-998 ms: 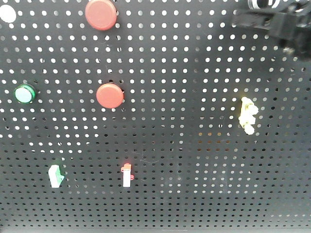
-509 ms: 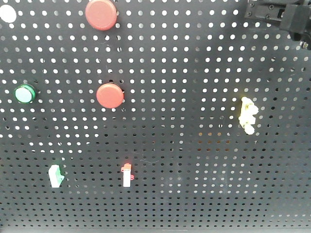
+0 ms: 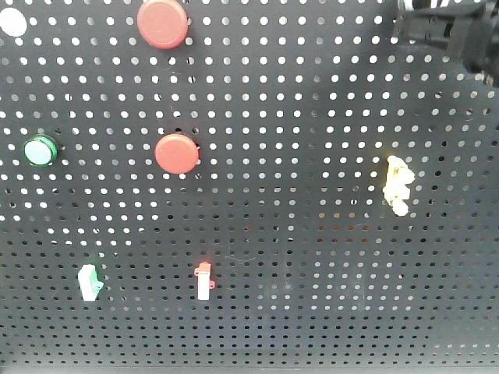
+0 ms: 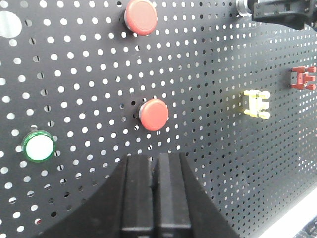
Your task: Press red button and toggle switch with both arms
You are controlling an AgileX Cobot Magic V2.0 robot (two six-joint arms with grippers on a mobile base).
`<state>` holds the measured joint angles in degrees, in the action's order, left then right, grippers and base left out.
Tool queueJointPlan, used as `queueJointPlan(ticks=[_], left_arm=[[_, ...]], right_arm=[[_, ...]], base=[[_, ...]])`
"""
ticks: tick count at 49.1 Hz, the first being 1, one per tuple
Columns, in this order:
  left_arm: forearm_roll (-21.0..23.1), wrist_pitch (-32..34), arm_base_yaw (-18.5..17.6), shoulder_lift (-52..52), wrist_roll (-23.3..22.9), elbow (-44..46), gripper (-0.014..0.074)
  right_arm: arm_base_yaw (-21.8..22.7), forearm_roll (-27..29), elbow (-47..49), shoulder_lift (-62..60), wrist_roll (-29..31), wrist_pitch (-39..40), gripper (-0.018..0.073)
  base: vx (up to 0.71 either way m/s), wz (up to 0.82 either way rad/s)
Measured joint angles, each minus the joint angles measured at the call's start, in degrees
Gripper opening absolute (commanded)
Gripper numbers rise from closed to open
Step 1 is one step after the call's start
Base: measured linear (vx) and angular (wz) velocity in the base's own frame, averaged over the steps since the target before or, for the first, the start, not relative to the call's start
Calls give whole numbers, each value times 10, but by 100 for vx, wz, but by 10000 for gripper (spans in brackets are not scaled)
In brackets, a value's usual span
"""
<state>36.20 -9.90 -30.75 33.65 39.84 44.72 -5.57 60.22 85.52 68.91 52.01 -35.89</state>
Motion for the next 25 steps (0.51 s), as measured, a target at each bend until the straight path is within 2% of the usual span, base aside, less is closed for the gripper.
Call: queueJointPlan(ticks=[10,12,25], left_arm=[[0,0,0,0,0,0,2],[0,0,0,0,0,0,2],[0,-2,0,0,0,0,2]], right_arm=[[0,-46,-1,0,-3,11,-3],[2,-58,-3,4,-6,40,-3],[7,-70,-5,-1,-32,38,-3]], base=[[0,0],[0,0],[0,0]])
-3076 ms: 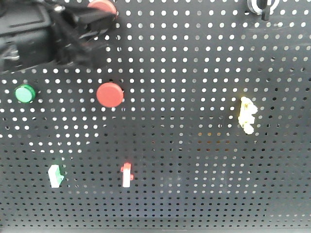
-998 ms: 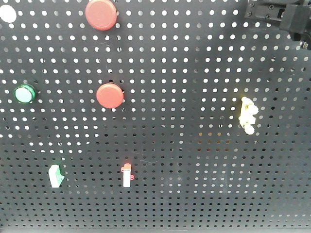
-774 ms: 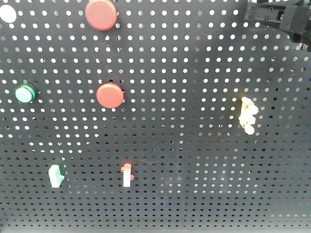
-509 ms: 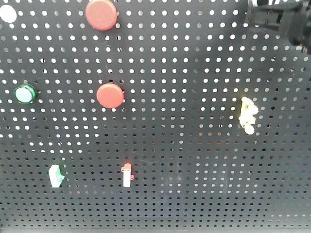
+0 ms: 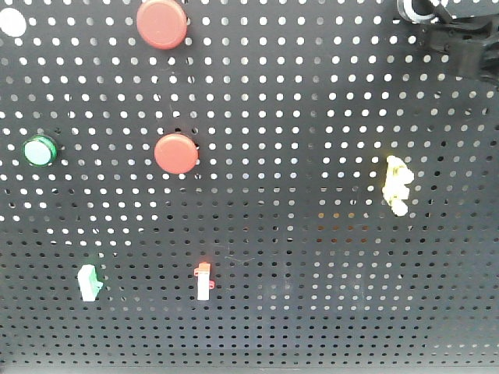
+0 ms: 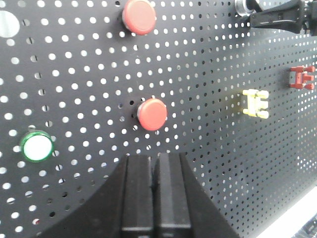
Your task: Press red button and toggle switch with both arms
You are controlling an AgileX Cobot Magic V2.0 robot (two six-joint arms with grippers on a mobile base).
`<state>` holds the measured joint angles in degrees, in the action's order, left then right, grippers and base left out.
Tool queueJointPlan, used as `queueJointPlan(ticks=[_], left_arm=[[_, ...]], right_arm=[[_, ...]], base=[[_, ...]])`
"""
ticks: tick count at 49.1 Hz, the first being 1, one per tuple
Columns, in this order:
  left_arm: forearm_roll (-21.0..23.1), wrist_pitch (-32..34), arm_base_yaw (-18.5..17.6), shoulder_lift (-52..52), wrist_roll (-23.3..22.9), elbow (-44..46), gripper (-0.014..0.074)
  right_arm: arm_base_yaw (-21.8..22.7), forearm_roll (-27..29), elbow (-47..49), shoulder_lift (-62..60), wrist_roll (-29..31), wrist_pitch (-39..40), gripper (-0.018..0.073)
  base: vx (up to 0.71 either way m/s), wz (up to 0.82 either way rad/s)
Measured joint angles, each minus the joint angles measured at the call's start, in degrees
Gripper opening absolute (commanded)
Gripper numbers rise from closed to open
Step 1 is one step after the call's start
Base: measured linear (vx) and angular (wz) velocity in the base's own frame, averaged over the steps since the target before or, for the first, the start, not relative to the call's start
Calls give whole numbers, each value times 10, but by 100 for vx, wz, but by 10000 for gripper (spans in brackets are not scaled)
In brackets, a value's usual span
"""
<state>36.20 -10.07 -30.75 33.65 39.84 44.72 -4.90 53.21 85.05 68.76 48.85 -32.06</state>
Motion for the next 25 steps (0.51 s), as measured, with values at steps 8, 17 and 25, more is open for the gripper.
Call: queueJointPlan(ticks=[8,17,25], left_arm=[[-5,-36,0,0,0,-1,2],[-19,-39,0,-14,0,-42,2],[-22,-33,0,-59,0,-129,2]], right_arm=[[2,-9,-49,-31,0,3,-3],[2,-28,-161,-136,18,46,-3],[2,-33,-318,-293,60,72,-3]], base=[[0,0],[0,0],[0,0]])
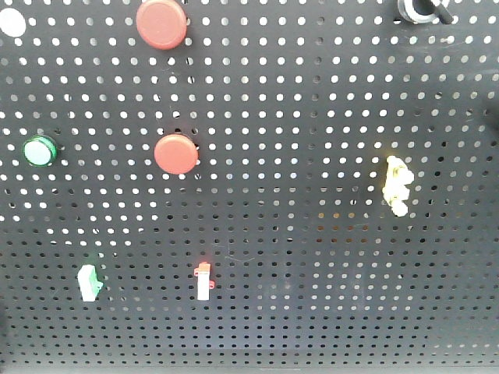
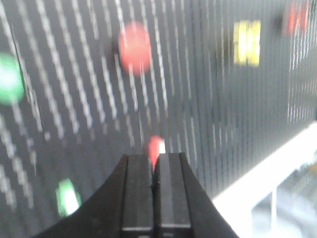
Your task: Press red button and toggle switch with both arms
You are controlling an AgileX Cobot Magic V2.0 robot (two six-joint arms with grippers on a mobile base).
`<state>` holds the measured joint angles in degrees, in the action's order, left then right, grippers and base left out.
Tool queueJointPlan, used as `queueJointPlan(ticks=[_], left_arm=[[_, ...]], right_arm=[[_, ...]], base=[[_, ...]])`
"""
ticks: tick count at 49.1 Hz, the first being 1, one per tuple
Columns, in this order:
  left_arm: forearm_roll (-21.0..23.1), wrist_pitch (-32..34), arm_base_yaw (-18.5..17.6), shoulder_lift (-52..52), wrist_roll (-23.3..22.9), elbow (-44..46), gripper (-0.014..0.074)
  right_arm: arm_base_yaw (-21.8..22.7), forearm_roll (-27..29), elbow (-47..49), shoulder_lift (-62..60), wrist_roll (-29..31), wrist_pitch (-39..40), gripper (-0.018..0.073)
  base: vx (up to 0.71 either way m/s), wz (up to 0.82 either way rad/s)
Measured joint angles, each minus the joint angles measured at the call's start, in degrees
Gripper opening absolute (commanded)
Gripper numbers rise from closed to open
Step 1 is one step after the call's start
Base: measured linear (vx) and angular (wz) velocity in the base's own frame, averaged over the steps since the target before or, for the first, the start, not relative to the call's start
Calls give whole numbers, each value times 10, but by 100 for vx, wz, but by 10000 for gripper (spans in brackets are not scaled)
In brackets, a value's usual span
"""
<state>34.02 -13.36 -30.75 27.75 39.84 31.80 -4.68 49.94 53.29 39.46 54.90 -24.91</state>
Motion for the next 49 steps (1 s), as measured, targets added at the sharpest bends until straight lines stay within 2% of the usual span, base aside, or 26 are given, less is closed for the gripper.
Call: queueJointPlan(ticks=[9,13,14,15,23,35,49], left_arm=[[-1,-10,0,-67,0,-105,2],[-1,-2,0,-79,0,-130,2],[-1,27,0,-80,0,-147,2],[-1,35,0,-80,0,-148,2],[-1,56,0,-80,0,-151,2],[-1,56,0,-80,0,-151,2],[-1,60,0,-80,0,-153,2]], right_arm=[[0,0,-188,-210,25,16,-3],[0,0,-253,-289,26,48,-3],[0,0,-296,-331,27,91,-3],[0,1,-305,-339,27,98,-3],[0,7,-357,-360,27,155,-3],[0,10,-407,-360,27,160,-3],[0,11,-420,-360,27,160,-3]], base=[[0,0],[0,0],[0,0],[0,0],[0,0],[0,0],[0,0]])
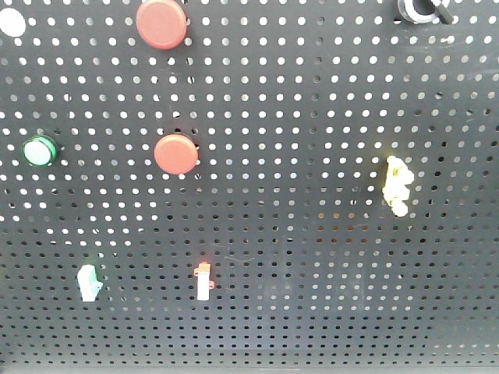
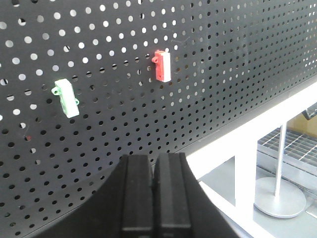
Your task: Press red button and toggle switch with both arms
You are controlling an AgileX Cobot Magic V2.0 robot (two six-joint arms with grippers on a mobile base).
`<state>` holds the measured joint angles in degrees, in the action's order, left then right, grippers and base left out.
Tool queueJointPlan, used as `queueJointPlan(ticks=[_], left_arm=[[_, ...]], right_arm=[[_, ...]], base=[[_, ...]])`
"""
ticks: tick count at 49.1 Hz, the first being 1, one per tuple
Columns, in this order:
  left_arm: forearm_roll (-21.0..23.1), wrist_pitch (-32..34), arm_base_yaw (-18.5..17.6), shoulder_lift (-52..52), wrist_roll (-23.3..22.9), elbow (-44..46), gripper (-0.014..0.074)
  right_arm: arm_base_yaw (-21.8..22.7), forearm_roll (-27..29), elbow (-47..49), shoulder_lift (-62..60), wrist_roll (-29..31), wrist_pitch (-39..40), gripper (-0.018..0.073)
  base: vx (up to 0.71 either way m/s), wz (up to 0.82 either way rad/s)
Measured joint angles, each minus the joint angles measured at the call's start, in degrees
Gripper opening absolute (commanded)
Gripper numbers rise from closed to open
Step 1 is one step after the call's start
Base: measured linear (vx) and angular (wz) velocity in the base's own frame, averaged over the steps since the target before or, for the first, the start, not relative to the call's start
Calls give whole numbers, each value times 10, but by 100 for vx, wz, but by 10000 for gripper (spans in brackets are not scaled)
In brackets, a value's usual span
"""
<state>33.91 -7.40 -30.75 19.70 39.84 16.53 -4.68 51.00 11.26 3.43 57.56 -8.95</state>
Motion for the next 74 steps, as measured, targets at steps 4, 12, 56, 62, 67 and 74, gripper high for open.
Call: queueJointPlan(ticks=[4,12,56,62,67,74], left_arm=[[-26,17,6,-5,1,-14,2],[-141,30,70,-48,-59,-71,2],[-286,23,173,-203,-324,-181,2],[-286,23,173,-203,-324,-181,2],[-286,23,173,-203,-324,-181,2],[-286,23,173,-203,-324,-181,2]], right_arm=[[0,0,-1,0,0,0,-3],[0,0,-1,0,0,0,-3],[1,0,-1,0,0,0,-3],[1,0,-1,0,0,0,-3],[1,0,-1,0,0,0,-3],[1,0,-1,0,0,0,-3]], base=[[0,0],[0,1],[0,0],[0,0],[0,0],[0,0]])
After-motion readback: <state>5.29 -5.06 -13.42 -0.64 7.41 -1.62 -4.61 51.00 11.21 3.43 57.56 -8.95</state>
